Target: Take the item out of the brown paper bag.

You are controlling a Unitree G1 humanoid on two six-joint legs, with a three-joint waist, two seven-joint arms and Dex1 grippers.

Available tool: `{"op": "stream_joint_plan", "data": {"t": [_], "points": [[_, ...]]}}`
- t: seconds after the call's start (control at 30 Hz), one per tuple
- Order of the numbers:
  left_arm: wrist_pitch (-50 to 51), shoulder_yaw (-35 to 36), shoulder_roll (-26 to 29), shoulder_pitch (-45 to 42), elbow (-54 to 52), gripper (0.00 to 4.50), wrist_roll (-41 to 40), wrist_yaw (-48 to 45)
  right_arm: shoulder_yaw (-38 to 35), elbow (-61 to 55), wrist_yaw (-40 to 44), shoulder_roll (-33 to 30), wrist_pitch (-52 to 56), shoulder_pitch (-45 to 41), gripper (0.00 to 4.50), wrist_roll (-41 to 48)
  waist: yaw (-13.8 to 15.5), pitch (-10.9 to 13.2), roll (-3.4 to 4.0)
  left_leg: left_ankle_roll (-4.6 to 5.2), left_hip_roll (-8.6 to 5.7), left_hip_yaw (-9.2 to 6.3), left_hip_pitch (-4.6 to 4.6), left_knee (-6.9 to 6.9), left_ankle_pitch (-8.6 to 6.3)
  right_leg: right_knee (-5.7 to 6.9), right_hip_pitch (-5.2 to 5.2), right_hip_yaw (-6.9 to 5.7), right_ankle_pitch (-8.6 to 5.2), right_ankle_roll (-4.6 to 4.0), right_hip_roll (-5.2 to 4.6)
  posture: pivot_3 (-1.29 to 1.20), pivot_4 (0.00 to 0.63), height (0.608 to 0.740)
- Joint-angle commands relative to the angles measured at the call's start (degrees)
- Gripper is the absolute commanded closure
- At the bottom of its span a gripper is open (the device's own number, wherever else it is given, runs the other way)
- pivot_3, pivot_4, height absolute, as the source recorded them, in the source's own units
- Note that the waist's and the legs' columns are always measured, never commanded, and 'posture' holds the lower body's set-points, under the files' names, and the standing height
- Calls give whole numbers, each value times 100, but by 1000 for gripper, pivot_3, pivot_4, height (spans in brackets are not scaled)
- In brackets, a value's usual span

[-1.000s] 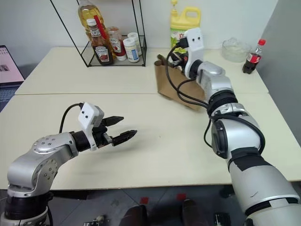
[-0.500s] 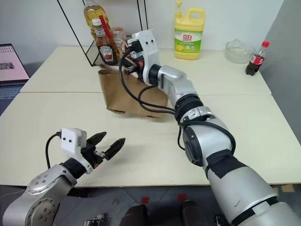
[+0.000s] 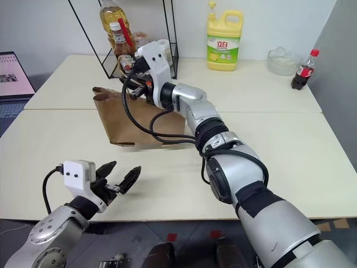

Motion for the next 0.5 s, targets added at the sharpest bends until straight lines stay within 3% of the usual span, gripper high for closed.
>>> {"op": "stream_joint_plan", "data": {"t": [0.03, 0.5], "points": [[-188, 32, 69, -30, -127, 0, -33, -21, -19, -119, -177, -166, -400, -378, 4472, -79, -1, 0, 0, 0, 0, 0, 0, 0, 0, 0, 0, 0, 0, 0, 0, 0, 150, 740], [-177, -38, 228, -334, 110, 0, -108, -85, 398, -129, 844, 77, -520, 528, 4472, -450, -20, -1, -1, -7, 1, 0, 2, 0, 4, 8, -1, 0, 0, 0, 3, 0, 150, 740]]}}
